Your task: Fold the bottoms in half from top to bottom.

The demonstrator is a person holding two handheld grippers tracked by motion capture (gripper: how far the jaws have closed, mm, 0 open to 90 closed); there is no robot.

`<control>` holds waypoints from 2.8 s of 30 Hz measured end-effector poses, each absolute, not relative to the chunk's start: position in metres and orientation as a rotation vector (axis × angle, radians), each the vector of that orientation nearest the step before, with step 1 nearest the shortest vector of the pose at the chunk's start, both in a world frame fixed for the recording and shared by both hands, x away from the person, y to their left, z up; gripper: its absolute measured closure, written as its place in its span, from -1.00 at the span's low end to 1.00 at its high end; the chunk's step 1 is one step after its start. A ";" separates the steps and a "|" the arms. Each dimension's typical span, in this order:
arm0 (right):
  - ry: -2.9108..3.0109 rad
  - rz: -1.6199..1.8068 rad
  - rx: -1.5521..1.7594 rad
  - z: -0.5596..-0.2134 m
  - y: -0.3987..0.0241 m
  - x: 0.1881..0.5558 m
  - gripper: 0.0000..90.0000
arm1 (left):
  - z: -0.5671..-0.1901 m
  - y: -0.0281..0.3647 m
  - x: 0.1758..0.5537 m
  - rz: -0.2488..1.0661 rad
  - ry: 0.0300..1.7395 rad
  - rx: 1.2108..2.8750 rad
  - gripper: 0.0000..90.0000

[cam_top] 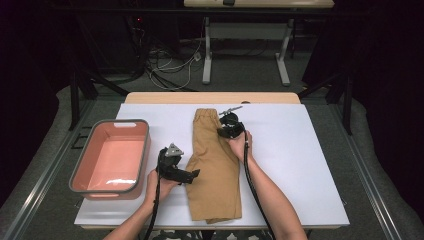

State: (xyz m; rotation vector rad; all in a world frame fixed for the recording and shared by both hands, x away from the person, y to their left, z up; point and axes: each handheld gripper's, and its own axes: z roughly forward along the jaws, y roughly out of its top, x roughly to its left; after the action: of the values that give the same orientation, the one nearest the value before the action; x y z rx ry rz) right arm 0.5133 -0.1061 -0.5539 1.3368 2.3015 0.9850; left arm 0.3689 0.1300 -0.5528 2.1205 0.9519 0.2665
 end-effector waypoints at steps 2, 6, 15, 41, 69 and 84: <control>2.300 0.994 1.336 -0.553 -0.107 0.513 0.85 | -0.554 0.130 0.370 0.275 0.951 2.114 -1.00; 2.293 1.035 1.310 -0.549 -0.109 0.510 0.86 | -0.554 0.130 0.370 0.262 0.954 2.122 -1.00; 2.274 1.100 1.236 -0.532 -0.110 0.501 0.87 | -0.553 0.129 0.369 0.264 0.962 2.120 -1.00; 2.211 1.130 1.144 -0.502 -0.109 0.514 0.87 | -0.553 0.128 0.372 0.263 0.956 2.111 -1.00; 2.252 1.218 1.075 -0.498 -0.118 0.492 0.87 | -0.555 0.126 0.373 0.250 0.955 2.103 -1.00; 2.211 1.179 1.002 -0.477 -0.105 0.517 0.87 | -0.554 0.123 0.372 0.257 0.959 2.094 -1.00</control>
State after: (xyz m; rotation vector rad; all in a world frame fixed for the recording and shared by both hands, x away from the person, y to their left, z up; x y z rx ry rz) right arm 0.5166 -0.1049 -0.4767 1.0018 2.2113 1.1788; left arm 0.3723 0.1233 -0.5539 2.0936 0.9587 0.2569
